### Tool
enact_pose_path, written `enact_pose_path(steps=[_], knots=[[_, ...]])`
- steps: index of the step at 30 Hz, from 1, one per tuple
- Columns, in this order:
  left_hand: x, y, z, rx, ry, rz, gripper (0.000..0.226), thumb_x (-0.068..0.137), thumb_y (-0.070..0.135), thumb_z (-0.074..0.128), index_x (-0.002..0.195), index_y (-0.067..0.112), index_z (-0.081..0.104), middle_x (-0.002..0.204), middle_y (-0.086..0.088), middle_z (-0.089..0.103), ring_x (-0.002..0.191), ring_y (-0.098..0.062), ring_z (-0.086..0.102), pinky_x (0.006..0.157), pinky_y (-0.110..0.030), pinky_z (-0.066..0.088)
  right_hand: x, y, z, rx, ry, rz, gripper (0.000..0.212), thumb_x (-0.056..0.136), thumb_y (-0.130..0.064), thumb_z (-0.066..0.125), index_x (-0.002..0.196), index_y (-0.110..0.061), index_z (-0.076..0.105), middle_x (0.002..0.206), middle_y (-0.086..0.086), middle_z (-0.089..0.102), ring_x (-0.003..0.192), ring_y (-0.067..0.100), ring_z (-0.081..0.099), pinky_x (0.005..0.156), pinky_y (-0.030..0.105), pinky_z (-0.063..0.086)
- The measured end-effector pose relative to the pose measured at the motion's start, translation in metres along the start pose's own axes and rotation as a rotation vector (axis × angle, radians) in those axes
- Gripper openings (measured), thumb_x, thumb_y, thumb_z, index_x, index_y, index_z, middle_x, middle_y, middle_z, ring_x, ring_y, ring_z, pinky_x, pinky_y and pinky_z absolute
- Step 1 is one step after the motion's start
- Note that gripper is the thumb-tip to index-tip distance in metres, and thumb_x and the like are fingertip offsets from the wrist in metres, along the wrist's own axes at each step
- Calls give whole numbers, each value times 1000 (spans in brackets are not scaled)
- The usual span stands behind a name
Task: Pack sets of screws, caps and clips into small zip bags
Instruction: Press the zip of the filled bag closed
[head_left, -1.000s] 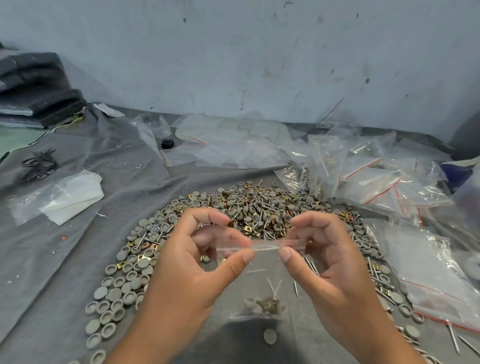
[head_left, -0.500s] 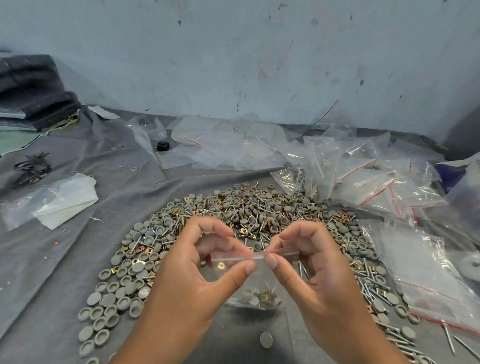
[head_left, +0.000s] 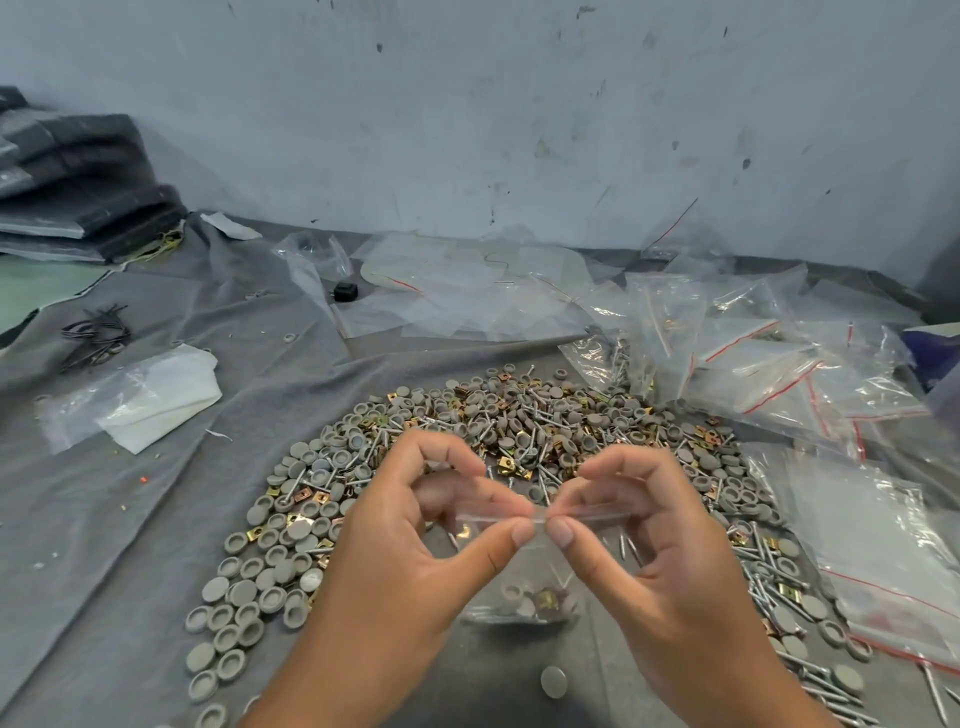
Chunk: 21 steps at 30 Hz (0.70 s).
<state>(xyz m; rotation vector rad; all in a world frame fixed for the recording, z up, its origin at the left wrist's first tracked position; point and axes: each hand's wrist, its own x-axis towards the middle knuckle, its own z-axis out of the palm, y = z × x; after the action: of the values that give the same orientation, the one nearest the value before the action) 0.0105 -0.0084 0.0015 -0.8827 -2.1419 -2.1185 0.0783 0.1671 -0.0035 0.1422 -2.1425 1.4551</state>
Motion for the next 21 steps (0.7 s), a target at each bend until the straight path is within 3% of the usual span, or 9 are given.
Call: enact_pose_path(steps=[4, 11, 17, 21], knots=[[0, 0, -5, -22, 30, -15, 35, 75, 36, 84, 96, 38, 57, 94, -2, 77, 88, -21, 73, 80, -42, 53, 2, 0, 0, 22, 32, 9, 34, 80, -64, 70, 105, -46, 55, 98, -4, 74, 91, 15, 71, 76, 28, 56], [0, -1, -9, -20, 20, -38, 33, 75, 36, 82, 84, 40, 51, 92, -5, 76, 85, -18, 71, 73, -24, 54, 5, 1, -3, 25, 34, 4, 39, 80, -53, 77, 111, -41, 55, 98, -3, 76, 90, 19, 73, 77, 31, 56], [1, 3, -10, 16, 68, -34, 33, 72, 42, 80, 83, 41, 50, 93, -2, 77, 84, -19, 71, 72, -36, 50, 9, 6, -9, 20, 88, 63, 50, 73, -65, 78, 108, -38, 56, 91, 0, 77, 76, 20, 69, 67, 37, 54], [0, 7, -6, 21, 35, -28, 38, 72, 42, 82, 93, 38, 51, 96, 1, 78, 85, -17, 72, 71, -51, 49, 8, 6, -9, 75, 94, 67, 44, 72, -61, 82, 98, -40, 53, 88, 4, 76, 78, 21, 71, 68, 31, 53]])
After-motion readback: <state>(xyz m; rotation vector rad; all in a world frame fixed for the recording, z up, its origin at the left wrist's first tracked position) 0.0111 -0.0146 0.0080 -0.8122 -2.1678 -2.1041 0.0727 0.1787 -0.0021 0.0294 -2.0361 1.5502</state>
